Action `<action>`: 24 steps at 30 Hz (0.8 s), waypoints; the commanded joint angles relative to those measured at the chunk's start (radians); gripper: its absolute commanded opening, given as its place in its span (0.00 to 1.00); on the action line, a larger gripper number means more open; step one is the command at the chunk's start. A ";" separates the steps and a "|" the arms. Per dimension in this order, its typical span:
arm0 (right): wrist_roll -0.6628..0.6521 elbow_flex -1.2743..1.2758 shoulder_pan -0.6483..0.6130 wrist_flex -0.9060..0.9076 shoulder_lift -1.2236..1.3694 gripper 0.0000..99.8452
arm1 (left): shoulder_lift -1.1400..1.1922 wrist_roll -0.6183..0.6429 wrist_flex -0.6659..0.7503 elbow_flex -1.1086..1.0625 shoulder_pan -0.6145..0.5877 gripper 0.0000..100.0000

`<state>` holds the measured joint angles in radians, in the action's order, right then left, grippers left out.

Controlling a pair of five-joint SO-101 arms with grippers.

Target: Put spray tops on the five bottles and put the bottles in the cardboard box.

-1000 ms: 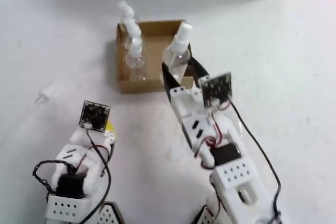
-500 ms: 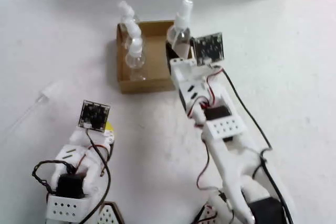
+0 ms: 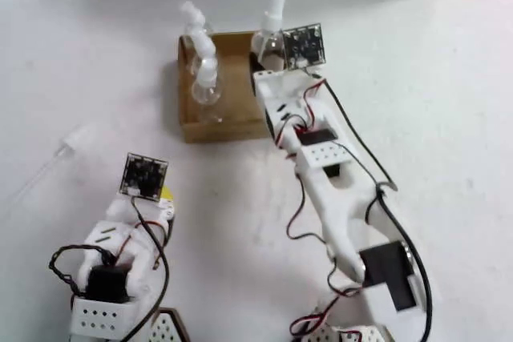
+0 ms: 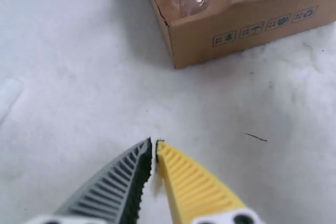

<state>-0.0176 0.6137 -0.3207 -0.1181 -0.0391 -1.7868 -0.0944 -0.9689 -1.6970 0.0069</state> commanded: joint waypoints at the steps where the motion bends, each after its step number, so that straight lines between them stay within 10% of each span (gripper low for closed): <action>1: 0.000 -0.143 0.033 -0.025 0.051 0.01 | -0.007 -0.009 0.005 0.003 -0.012 0.02; 24: 0.000 -0.505 0.050 -0.027 0.455 0.01 | -0.007 -0.029 0.008 0.003 -0.012 0.02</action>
<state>-0.0176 0.1964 -0.2731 -0.1181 0.4135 -1.7868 -0.0944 -0.9689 -1.6970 0.0069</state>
